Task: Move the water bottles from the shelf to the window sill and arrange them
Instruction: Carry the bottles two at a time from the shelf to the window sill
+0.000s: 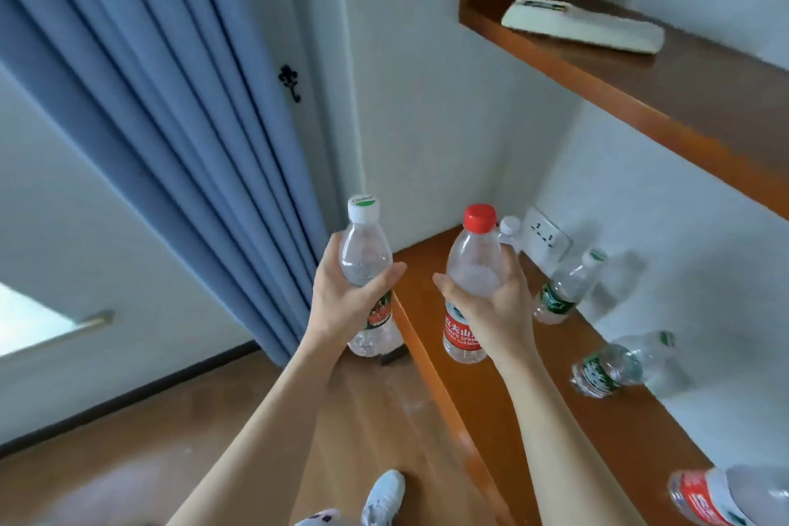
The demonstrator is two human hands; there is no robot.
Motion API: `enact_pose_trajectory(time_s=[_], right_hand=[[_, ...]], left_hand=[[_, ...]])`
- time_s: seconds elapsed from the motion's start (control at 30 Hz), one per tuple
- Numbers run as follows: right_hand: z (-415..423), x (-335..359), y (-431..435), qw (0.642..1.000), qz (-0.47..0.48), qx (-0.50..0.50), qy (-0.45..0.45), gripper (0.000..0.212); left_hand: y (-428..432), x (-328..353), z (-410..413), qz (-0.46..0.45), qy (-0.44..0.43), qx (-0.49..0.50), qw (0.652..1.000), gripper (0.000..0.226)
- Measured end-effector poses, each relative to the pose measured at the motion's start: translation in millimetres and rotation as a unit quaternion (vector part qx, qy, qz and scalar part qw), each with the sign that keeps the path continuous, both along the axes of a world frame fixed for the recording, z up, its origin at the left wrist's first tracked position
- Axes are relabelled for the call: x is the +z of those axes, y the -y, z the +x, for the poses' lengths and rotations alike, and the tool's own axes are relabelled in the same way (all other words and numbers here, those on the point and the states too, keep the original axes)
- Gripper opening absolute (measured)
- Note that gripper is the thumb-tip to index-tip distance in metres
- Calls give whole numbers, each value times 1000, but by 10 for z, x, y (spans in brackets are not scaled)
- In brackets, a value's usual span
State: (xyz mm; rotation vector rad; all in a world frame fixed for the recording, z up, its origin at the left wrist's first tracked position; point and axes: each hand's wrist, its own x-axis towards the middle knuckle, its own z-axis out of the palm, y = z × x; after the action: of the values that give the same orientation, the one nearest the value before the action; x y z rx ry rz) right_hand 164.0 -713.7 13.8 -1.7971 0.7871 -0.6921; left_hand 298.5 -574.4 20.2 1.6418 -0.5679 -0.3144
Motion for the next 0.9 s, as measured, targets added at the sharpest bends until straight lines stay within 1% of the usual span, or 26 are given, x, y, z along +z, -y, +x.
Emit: enact_pose_trajectory(time_s=[0.03,0.1,0.2,0.23,0.4,0.47,0.67,0.77,0.9], right_hand=[[102,-25,-96,999,3,33,4,54],[295,-73,-317,995,11,93,17,50],[572,-140,-710,982,28,186,17,68],[672,-141,-847,977,24,212,16,68],[1084,-92,-1561,945,15,327,19,58],[1223,-97,-1840,933,20,358,20,54],[1591,-113,-2597,896,20,443,17,57],[1809,-133,-2922,879,8,476,14,62],[2229,-169,-3345,865,-10,501,17,67]], left_hand=[[-165,-23,8,-1,-4,28,1000,53],[-506,-68,20,4,-7,88,996,49],[-1060,-113,-2,13,-9,178,984,46],[-1243,-105,-10,11,-9,206,978,46],[-2084,-51,-70,10,7,327,945,46],[-2367,-44,-107,7,11,369,930,45],[-3083,-95,-115,11,15,457,890,49],[-3369,-156,-1,14,11,488,872,47],[-3768,-232,324,1,8,513,858,48]])
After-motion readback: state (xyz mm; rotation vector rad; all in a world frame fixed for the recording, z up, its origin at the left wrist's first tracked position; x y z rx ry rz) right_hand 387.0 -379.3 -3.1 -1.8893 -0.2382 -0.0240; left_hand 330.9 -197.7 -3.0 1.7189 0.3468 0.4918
